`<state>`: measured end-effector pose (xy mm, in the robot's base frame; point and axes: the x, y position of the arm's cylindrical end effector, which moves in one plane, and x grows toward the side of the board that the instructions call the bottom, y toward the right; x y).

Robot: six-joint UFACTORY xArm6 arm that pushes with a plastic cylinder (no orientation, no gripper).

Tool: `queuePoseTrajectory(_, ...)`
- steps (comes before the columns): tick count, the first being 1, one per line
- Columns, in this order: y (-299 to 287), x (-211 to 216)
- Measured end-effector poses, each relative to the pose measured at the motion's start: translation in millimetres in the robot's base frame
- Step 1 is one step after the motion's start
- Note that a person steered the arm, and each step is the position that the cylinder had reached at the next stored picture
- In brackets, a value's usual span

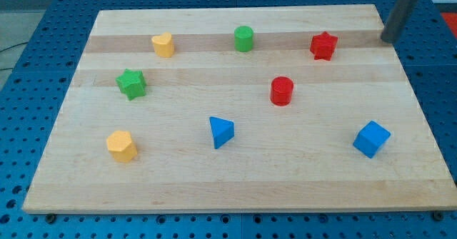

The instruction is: Move the red star towards left

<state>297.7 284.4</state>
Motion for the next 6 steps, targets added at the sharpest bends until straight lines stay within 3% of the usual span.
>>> queuePoseTrajectory(1,-27,35)
queuePoseTrajectory(2,-101,77)
queuePoseTrajectory(3,-125,70)
queuePoseTrajectory(4,-86,40)
queuePoseTrajectory(5,-95,20)
queuePoseTrajectory(6,-151,78)
